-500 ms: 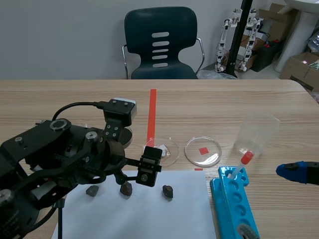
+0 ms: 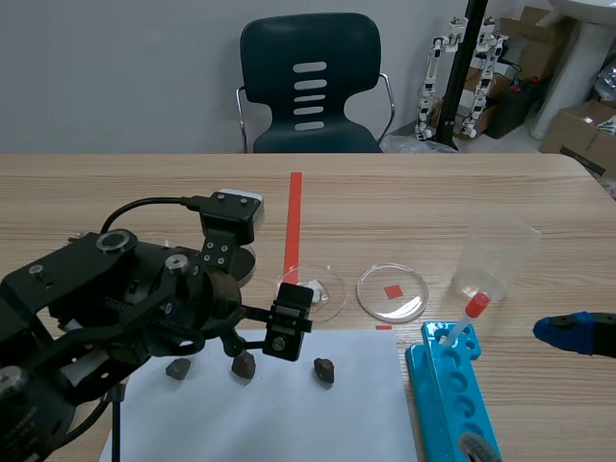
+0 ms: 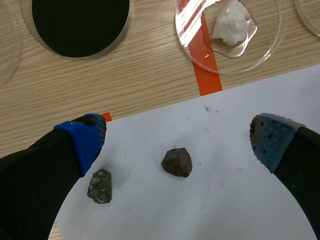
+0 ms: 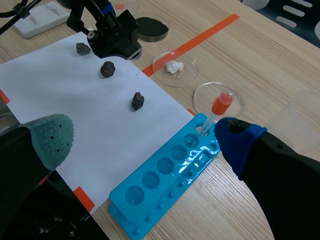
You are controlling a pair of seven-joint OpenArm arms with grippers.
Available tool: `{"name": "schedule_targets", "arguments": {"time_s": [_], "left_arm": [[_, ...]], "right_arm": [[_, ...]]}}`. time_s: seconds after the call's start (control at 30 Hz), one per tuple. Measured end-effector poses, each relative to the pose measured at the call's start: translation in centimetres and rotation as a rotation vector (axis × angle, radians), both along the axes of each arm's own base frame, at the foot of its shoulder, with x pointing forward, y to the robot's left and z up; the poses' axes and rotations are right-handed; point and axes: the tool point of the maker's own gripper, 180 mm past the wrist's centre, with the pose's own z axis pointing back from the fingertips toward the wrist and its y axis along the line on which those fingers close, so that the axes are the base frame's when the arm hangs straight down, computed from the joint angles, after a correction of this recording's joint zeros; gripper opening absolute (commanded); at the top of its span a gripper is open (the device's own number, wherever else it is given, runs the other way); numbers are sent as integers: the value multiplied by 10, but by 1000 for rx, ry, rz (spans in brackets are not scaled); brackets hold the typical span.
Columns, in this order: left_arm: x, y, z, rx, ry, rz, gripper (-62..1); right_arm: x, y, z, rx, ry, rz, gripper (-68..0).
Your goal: Return to the home posture
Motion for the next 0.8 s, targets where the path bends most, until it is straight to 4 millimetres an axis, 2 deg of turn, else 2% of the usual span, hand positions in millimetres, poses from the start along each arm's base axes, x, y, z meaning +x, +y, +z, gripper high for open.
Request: {"name": "schedule_targets", "arguments": {"time_s": [0.33,0.43,0.63,0.8], "left_arm": [[3,5,1,8,-23,-5,-6],[6,5,5,-20,-76,-71,-6],[7,18,29,-86,-202,-90,-6],[7,41,49,-103,-288,-69,-6]], "right_arm": [[0,0,0,0,0,0,-88],[0,0,0,0,0,0,-88],[0,0,0,0,0,0,-88],[0,0,0,0,0,0,-88]]}}
